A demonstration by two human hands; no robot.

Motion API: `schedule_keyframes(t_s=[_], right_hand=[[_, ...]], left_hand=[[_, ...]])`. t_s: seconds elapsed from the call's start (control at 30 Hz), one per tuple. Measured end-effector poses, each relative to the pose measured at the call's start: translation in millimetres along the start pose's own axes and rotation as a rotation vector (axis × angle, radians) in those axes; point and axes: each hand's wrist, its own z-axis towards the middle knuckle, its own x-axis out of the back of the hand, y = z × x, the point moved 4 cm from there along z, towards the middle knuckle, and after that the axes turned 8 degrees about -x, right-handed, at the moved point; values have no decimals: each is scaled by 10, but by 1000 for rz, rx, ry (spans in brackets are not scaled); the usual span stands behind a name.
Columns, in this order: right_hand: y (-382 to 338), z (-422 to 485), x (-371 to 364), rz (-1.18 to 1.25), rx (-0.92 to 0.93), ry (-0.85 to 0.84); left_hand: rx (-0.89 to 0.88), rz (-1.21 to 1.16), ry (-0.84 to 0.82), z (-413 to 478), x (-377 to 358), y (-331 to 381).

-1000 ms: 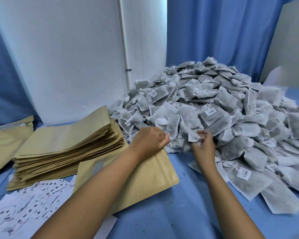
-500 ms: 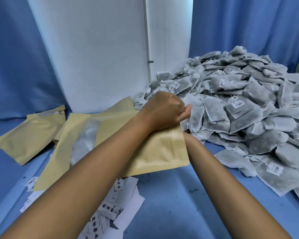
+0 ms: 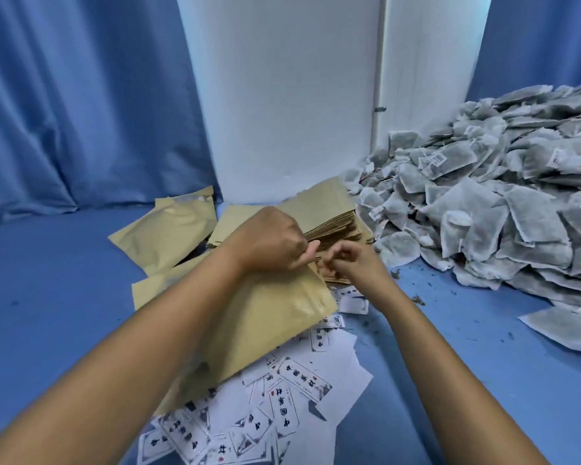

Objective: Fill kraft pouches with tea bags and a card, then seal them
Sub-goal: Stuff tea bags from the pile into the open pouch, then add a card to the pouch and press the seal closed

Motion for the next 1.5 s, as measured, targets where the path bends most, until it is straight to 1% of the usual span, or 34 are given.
schedule_keyframes(t_s=[0.03, 0.07, 0.13, 0.17, 0.23, 0.3, 0.37, 0.43, 0.5, 0.57, 0.63, 0.67, 0.7, 0.77, 0.83, 0.87, 0.9, 0.93, 0.97, 1.0, 1.03, 1.07, 1.1, 1.13, 1.17, 1.2, 1.27, 1.3, 1.33, 1.37, 1.4, 1.43, 1.47, 1.5], right_hand=[[109, -54, 93, -120, -42, 42], [241, -106, 142, -329, -118, 2], [503, -221, 126, -629, -288, -220], [585, -260, 97, -694, -329, -297], [593, -325, 23, -768, -323, -364], [562, -330, -38, -890, -260, -371], [518, -321, -70, -871, -214, -310], [461, -298, 3, -748, -220, -202], [377, -271, 150, -593, -187, -52], [227, -297, 310, -311, -32, 177], [18, -416, 450, 35, 229, 415], [-97, -489, 470, 105, 377, 472], [-212, -554, 442, 66, 526, 483], [-354, -633, 285, -200, 780, 424], [-369, -642, 53, -418, 903, 306], [-343, -608, -49, -479, 909, 249], [-316, -561, -144, -484, 874, 199], [-293, -504, -237, -450, 794, 146], [-286, -441, -325, -410, 668, 71], [-272, -383, -411, -404, 519, -36], [-231, -333, -501, -446, 376, -187], [-180, -299, -567, -500, 280, -342], [-139, -280, -603, -534, 238, -443], [-105, -265, -602, -528, 235, -471], [-122, -268, -570, -461, 239, -411], [-160, -265, -479, -335, 222, -267], [-187, -219, -189, -49, 229, 173], [-165, -216, -54, 10, 228, 382], [-126, -223, 20, 26, 180, 486], [-78, -187, 29, 78, 88, 447], [-31, -128, -26, 189, -48, 281], [13, -93, -124, 374, -193, 71], [10, -86, -199, 541, -279, -83], [-33, -88, -239, 660, -315, -196]], left_hand=[[2, -14, -6, -77, -30, -11], [-4, -26, -8, -129, -59, -10], [-36, -57, -12, -181, -114, 13], [-56, -79, -11, -196, -138, 23], [-69, -125, -4, -215, -182, 29], [-22, -158, 16, -211, -212, 25], [35, -179, 50, -193, -229, 50], [76, -209, 73, -179, -249, 86], [110, -245, 96, -178, -261, 104], [149, -278, 113, -185, -273, 103], [197, -301, 141, -195, -291, 93], [230, -313, 162, -198, -299, 88], [267, -325, 187, -195, -305, 78], [336, -347, 263, -172, -294, 61], [385, -371, 348, -127, -261, 49], [398, -379, 383, -100, -242, 41], [401, -385, 407, -71, -224, 34], [396, -391, 416, -44, -215, 34], [382, -395, 415, -23, -214, 43], [365, -396, 409, -10, -221, 57], [348, -395, 401, -7, -234, 71], [337, -392, 391, -12, -249, 84], [330, -385, 383, -25, -264, 92], [326, -375, 382, -42, -276, 94], [322, -367, 385, -59, -277, 94], [320, -362, 391, -76, -276, 90], [321, -356, 394, -83, -275, 89], [329, -349, 389, -70, -272, 86], [337, -342, 386, -47, -265, 87], [342, -336, 389, -19, -251, 93], [339, -336, 399, 14, -236, 103], [326, -341, 409, 56, -218, 122], [304, -346, 416, 103, -203, 149], [278, -347, 418, 155, -192, 187]])
